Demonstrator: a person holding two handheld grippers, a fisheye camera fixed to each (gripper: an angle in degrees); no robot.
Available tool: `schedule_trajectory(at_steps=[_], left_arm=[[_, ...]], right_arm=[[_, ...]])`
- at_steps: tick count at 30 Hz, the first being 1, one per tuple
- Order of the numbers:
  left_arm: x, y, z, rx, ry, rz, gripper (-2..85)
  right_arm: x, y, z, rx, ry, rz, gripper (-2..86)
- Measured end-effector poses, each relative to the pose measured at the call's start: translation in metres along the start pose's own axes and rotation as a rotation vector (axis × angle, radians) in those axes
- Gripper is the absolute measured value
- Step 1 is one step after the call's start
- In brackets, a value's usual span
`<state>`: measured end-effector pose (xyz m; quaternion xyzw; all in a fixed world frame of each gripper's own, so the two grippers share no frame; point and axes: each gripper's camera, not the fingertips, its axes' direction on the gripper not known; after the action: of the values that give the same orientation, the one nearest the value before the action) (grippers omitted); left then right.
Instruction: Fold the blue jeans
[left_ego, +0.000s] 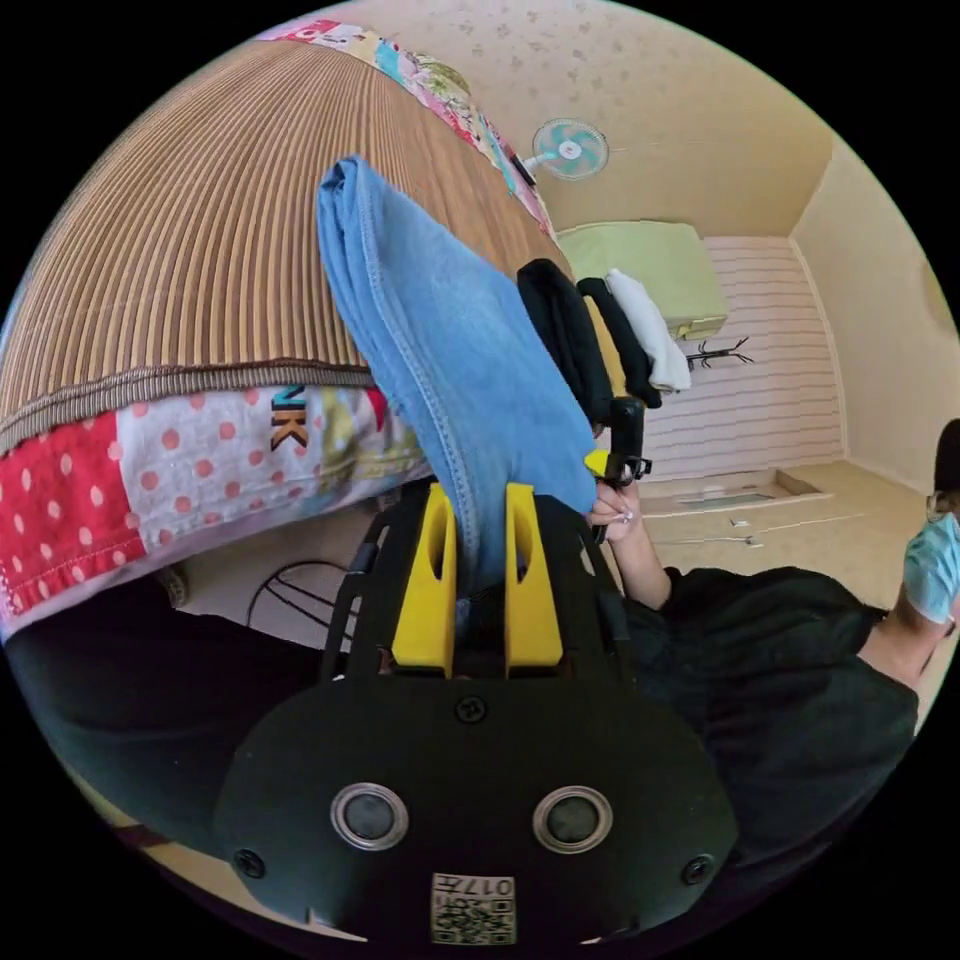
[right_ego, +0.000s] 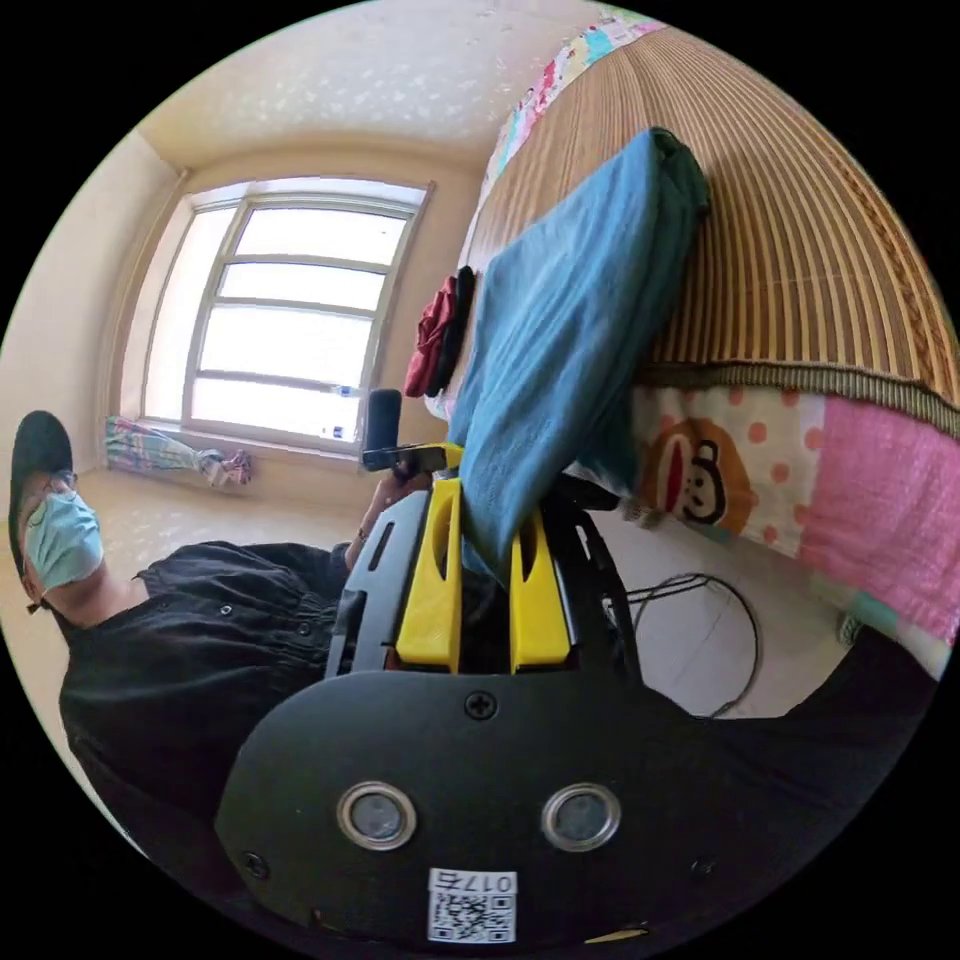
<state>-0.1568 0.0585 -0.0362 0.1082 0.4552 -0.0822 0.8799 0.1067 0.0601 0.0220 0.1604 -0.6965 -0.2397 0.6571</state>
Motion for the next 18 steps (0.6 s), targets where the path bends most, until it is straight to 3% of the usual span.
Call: schedule_trajectory(at_steps=[3,10,15,18], left_arm=[[0.057,-0.014,-0.020,0.054,0.078,0.142,7.5],[0.128,-0.106,-0.001,0.139,0.048,0.242,7.5],[0.191,-0.173,0.051,0.205,0.112,0.372,7.4],[0.198,-0.201,0.114,0.187,0.096,0.353,7.4]], right_arm=[[-0.063,-0.004,-0.039,0.050,-0.002,-0.146,5.6],[-0.149,-0.064,-0.128,0.116,0.193,-0.326,5.1],[-0.202,-0.084,-0.220,0.274,0.266,-0.421,5.0],[-0.211,-0.074,-0.267,0.375,0.380,-0.344,4.9]])
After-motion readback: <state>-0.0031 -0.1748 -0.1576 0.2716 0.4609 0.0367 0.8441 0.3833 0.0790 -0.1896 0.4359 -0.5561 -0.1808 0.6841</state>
